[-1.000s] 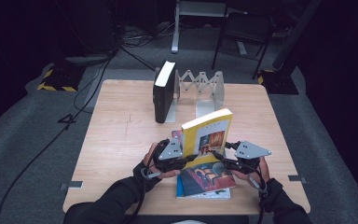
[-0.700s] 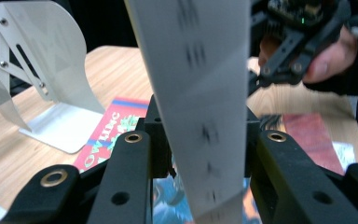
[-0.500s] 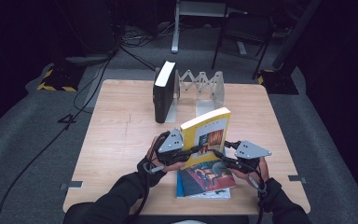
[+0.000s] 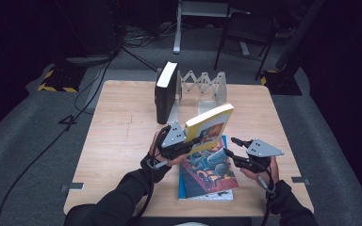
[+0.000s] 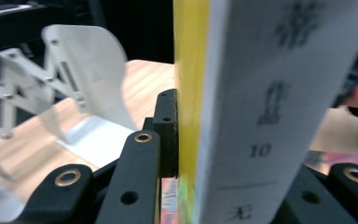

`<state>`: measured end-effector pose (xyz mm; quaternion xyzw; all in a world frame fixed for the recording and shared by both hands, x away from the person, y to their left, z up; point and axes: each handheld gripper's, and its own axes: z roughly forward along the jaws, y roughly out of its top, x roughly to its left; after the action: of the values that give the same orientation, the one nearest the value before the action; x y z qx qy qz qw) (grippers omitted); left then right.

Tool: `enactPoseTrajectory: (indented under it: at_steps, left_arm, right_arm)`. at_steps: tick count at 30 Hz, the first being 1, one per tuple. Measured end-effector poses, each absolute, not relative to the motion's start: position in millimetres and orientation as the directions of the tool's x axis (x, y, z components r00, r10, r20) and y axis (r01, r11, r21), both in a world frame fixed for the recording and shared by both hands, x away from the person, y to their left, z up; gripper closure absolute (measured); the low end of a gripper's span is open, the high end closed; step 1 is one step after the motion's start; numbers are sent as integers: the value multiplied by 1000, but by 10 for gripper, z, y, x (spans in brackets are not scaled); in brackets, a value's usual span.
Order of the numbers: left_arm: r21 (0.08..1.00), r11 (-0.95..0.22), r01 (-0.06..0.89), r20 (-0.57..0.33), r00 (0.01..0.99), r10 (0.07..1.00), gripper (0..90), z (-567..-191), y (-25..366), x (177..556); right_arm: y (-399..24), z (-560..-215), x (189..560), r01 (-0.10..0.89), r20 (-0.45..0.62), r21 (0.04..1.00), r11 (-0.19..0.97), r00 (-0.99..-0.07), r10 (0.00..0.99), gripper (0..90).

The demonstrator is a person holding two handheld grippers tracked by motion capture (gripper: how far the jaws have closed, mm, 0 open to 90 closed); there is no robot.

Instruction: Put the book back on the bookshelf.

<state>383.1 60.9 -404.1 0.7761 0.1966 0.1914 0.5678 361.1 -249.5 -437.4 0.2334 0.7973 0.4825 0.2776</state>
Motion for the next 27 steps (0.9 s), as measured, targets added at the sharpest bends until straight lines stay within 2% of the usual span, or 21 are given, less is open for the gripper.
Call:
enactPoseTrajectory:
  at_steps: [5,18,27]
  left_arm:
    - [960,-260,100,74,807,587,750,-4017,747,3992]
    - [972,-209,104,88,666,740,750,-3944,1106,4235]
    - [968,-185,171,77,498,864,751,-4090,1192,4366]
  right_arm:
    - [-2660,-4390,3636,151,-195,896,418,-713,674,438]
    - [-2837,-4441,3683,196,-184,887,417,-678,711,433]
    - [-2820,-4479,3689,197,-201,875,443,-682,703,431]
